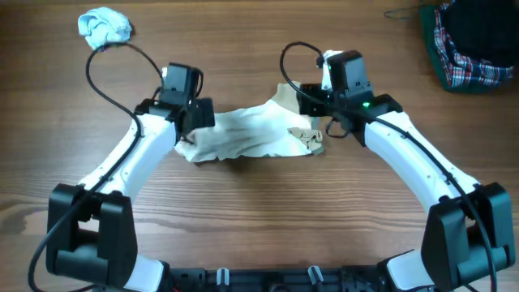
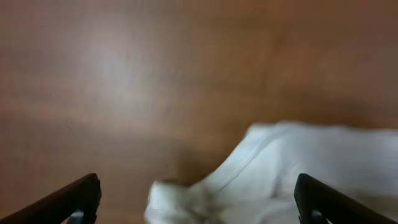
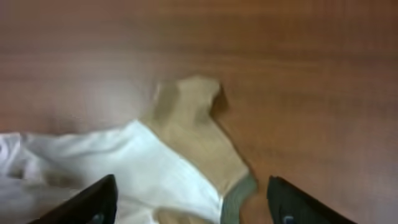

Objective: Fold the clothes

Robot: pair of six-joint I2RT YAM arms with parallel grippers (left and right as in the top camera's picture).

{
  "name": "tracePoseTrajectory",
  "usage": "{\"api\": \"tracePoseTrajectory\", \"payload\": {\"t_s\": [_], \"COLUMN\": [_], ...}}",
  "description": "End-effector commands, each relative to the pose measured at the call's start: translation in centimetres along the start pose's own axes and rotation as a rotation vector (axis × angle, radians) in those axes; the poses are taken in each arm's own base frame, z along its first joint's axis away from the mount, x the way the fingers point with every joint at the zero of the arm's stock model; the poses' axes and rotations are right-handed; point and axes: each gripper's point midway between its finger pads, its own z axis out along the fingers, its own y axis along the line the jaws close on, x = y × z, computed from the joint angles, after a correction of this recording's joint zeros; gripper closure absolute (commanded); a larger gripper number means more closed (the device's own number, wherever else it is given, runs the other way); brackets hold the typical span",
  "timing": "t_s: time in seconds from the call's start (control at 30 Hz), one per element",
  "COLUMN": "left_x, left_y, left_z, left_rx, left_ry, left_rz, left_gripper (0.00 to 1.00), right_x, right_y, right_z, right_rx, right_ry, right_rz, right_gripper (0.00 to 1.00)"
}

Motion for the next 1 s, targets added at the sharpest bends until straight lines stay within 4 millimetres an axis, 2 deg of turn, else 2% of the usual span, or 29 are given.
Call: {"api": "tracePoseTrajectory", "payload": {"t_s": [0.0, 0.1, 0.2, 0.3, 0.4, 0.5, 0.63, 0.7, 0.8, 0.97], "left_x": [-3.0, -4.5, -4.7, -3.9, -2.2, -1.3, -0.1, 0.0, 0.3, 0.9], "left_y": [-2.6, -4.3, -5.4, -5.7, -7.0, -7.1, -7.1, -7.1, -7.0, -5.3], "left_z": [-0.6, -0.5, 0.6, 2.1, 3.6, 4.7, 6.3, 6.4, 6.4, 6.9], "left_rx": [0.144, 0.231, 0.272, 0.275, 0.343, 0.341, 0.330, 0.329, 0.325, 0.228], "left_ry": [-0.080, -0.140, -0.147, -0.113, -0.042, -0.011, 0.030, 0.033, 0.044, 0.064], "left_rz": [0.002, 0.026, 0.043, 0.047, 0.057, 0.060, 0.062, 0.061, 0.062, 0.066], "left_gripper": [0.00, 0.00, 0.00, 0.01, 0.04, 0.08, 0.26, 0.35, 0.57, 0.53], "right_x": [-1.3, -1.3, -0.7, -0.2, -0.1, 0.7, 1.8, 2.1, 3.0, 3.6], "right_y": [0.4, 0.9, 1.3, 1.1, 1.0, 0.7, 0.4, 0.3, 0.1, -0.2], "right_z": [0.8, 2.6, 4.4, 5.7, 6.6, 7.3, 8.7, 9.0, 10.0, 10.6], "right_rx": [-0.023, -0.059, -0.093, -0.091, -0.091, -0.087, -0.081, -0.080, -0.077, -0.074], "right_ry": [-0.038, -0.044, -0.030, -0.024, -0.027, -0.004, 0.026, 0.031, 0.053, 0.070], "right_rz": [-0.035, -0.062, -0.084, -0.093, -0.113, -0.115, -0.114, -0.116, -0.122, -0.125], "right_gripper": [0.25, 0.27, 0.28, 0.28, 0.28, 0.28, 0.28, 0.29, 0.29, 0.29]}}
